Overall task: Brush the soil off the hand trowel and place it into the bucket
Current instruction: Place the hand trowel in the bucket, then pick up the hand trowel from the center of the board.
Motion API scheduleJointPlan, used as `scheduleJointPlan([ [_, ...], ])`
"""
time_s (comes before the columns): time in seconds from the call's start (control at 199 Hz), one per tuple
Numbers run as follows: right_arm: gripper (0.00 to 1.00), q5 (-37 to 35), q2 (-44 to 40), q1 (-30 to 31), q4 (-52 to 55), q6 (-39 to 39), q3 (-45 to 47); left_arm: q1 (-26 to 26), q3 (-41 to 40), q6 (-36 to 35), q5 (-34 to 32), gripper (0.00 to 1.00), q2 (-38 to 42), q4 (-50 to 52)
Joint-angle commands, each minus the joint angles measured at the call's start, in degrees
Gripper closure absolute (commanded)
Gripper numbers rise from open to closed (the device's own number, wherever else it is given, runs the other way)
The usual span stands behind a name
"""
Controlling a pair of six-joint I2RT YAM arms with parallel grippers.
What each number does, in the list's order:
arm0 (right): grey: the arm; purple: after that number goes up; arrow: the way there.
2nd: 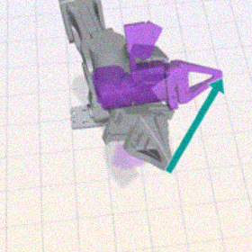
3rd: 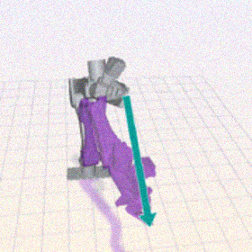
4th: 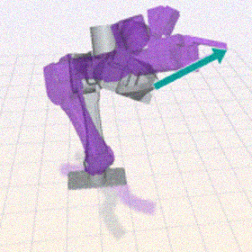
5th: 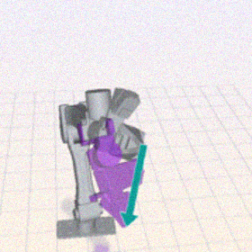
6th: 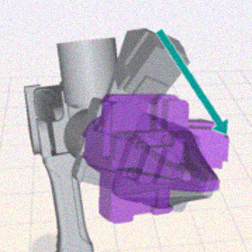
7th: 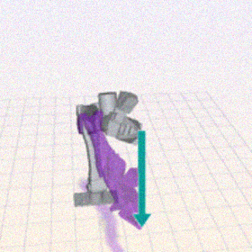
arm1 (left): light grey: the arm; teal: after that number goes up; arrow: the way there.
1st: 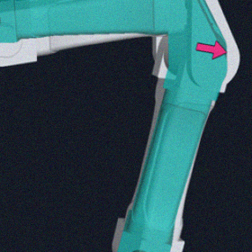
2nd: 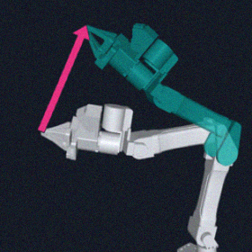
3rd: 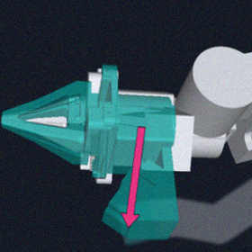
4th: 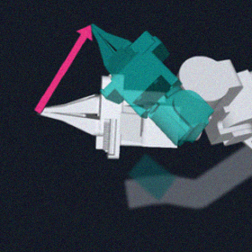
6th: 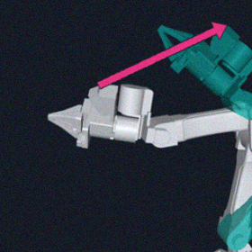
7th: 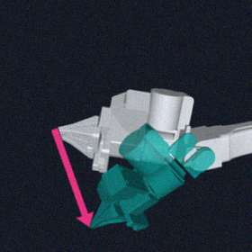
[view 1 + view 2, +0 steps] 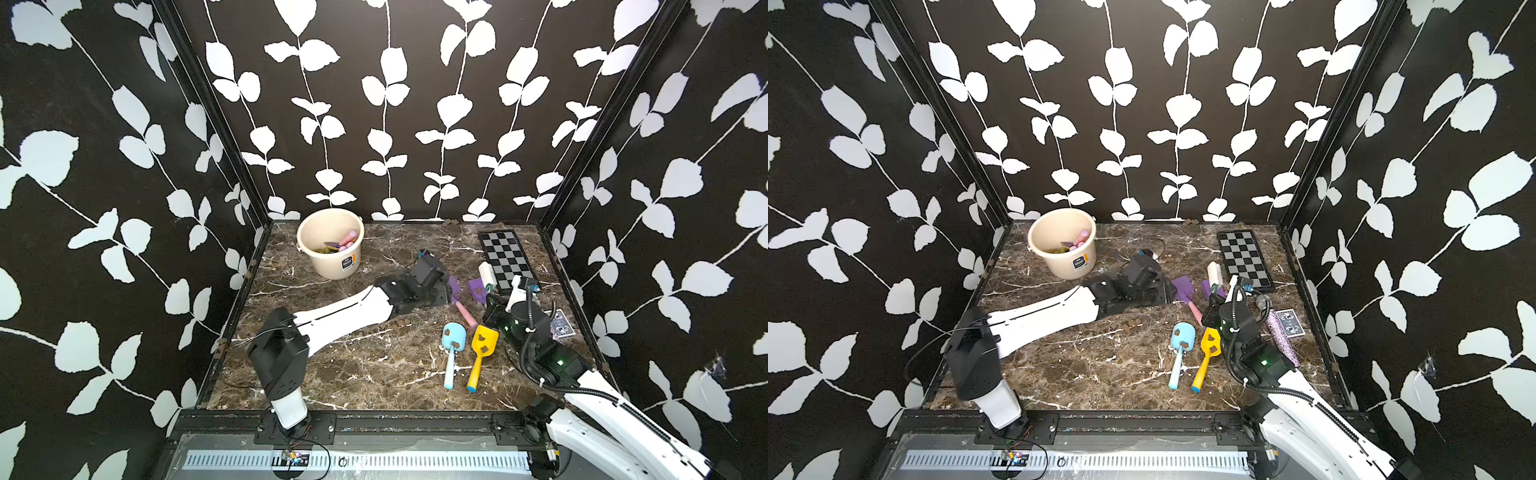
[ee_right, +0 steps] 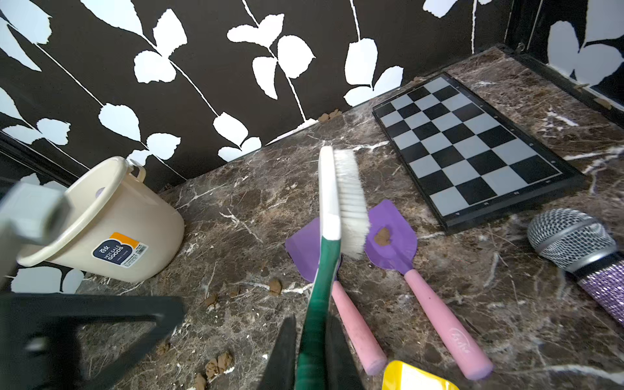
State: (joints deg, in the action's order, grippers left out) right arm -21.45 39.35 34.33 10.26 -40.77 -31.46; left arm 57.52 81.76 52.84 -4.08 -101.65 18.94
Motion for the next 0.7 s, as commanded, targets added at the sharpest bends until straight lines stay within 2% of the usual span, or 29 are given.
scheduleJointPlan([
  [0.0, 1.0, -4.29, -2.59, -0.31, 5.43, -0.9, -2.28, 2.62, 6.16, 3.51, -2.72, 0.44, -5.73, 1.1],
  [0.09, 1.0, -6.14, -5.03, -0.29, 8.97, -0.47, -3.37, 4.36, 12.07, 5.16, -2.67, 0.42, -11.59, 3.49],
  [0.281, 1.0, -7.28, -10.18, -0.28, 13.24, 1.17, -3.95, 6.68, 26.45, 6.8, -7.95, 0.35, -22.91, 13.56],
  [0.492, 1.0, -8.55, -13.7, -0.31, 17.12, 2.6, -4.39, 7.34, 35.5, 6.2, -9.98, 0.32, -30.39, 20.83],
  [0.637, 1.0, -9.11, -14.79, -0.29, 17.47, 3.63, -4.31, 7.72, 38.34, 4.8, -10.43, 0.13, -33.09, 22.87],
  [0.697, 1.0, -8.97, -14.8, -0.25, 17.34, 3.94, -4.21, 7.74, 38.36, 4.45, -10.13, 0.11, -33.68, 22.15],
])
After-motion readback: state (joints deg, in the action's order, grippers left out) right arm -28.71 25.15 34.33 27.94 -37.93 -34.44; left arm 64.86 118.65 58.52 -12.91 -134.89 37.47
